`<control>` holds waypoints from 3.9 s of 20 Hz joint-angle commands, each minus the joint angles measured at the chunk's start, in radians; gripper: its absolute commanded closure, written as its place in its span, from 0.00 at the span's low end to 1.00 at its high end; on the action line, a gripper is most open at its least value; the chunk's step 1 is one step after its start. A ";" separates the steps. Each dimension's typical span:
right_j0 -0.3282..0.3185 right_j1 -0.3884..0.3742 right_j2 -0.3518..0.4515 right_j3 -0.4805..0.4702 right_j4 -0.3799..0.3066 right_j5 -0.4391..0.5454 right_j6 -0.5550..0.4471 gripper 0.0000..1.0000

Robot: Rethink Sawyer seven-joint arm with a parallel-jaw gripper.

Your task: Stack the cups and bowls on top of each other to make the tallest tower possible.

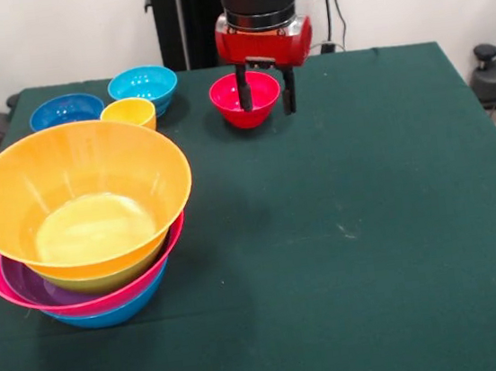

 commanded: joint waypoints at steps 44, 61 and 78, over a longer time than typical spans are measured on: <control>-0.012 0.142 0.035 0.048 -0.042 -0.152 0.050 0.00; -0.004 0.197 0.032 0.058 -0.038 -0.229 0.071 0.00; 0.122 0.089 0.007 -0.233 0.087 0.218 0.076 0.00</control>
